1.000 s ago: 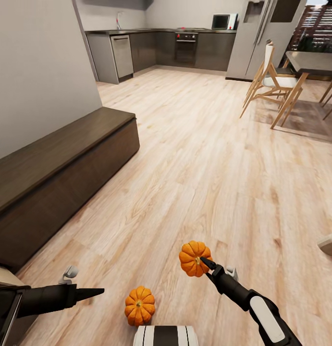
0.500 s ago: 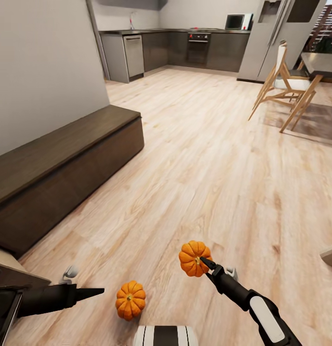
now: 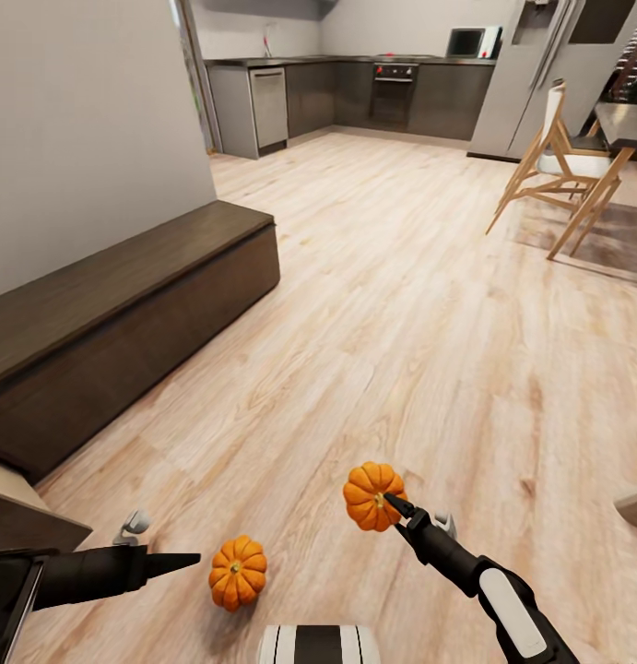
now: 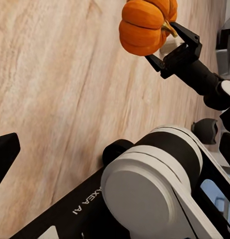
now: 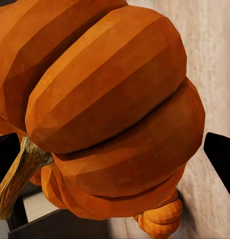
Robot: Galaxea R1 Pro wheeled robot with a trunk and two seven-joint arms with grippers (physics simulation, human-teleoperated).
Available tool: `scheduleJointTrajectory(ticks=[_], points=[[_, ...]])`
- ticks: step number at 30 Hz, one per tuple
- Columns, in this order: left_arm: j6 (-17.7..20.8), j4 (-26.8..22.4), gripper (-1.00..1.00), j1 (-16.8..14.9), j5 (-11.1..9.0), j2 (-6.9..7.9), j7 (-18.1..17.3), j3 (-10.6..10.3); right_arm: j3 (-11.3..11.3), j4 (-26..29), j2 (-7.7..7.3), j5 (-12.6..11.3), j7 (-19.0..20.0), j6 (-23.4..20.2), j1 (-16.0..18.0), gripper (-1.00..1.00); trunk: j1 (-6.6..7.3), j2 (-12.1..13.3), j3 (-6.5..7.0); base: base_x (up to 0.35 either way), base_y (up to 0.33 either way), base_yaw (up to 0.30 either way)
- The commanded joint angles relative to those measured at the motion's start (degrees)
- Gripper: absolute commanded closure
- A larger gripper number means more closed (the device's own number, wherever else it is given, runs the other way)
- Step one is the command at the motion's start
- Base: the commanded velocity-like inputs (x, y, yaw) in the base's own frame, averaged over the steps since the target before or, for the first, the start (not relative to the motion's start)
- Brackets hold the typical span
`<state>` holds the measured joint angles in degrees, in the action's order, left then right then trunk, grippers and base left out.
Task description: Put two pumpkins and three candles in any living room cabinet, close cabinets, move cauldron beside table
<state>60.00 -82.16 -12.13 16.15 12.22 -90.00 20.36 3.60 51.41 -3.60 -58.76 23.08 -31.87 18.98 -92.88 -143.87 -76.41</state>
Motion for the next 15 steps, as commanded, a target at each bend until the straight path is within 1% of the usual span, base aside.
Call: scheduleJointTrajectory(ticks=[1, 8, 14, 15], points=[[0.00, -0.01, -1.00, 0.00, -0.01, 0.00, 0.00, -0.02, 0.00, 0.00, 0.00, -0.04, -0.05, -0.02, 0.00, 1.00, 0.00, 0.00, 0.05, 0.000, -0.037, -0.108], [0.00, 0.03, -1.00, 0.00, -0.59, 0.15, 0.00, 0.41, 0.00, 0.00, 0.00, -0.04, 0.01, 0.05, 0.00, 1.00, 0.00, 0.00, 0.41, 0.000, -0.011, -0.146], [0.00, 0.05, -1.00, 0.00, -0.53, 0.11, 0.00, 0.27, -0.07, 0.00, 0.00, 0.02, 0.01, 0.05, 0.00, 1.00, 0.00, 0.00, 0.45, 0.000, -0.004, -0.021], [0.00, 0.05, -1.00, 0.00, -0.52, 0.10, 0.00, 0.24, -0.08, 0.00, 0.00, 0.03, 0.03, 0.05, 0.00, 1.00, 0.00, 0.00, 0.45, 0.000, -0.146, -0.002]])
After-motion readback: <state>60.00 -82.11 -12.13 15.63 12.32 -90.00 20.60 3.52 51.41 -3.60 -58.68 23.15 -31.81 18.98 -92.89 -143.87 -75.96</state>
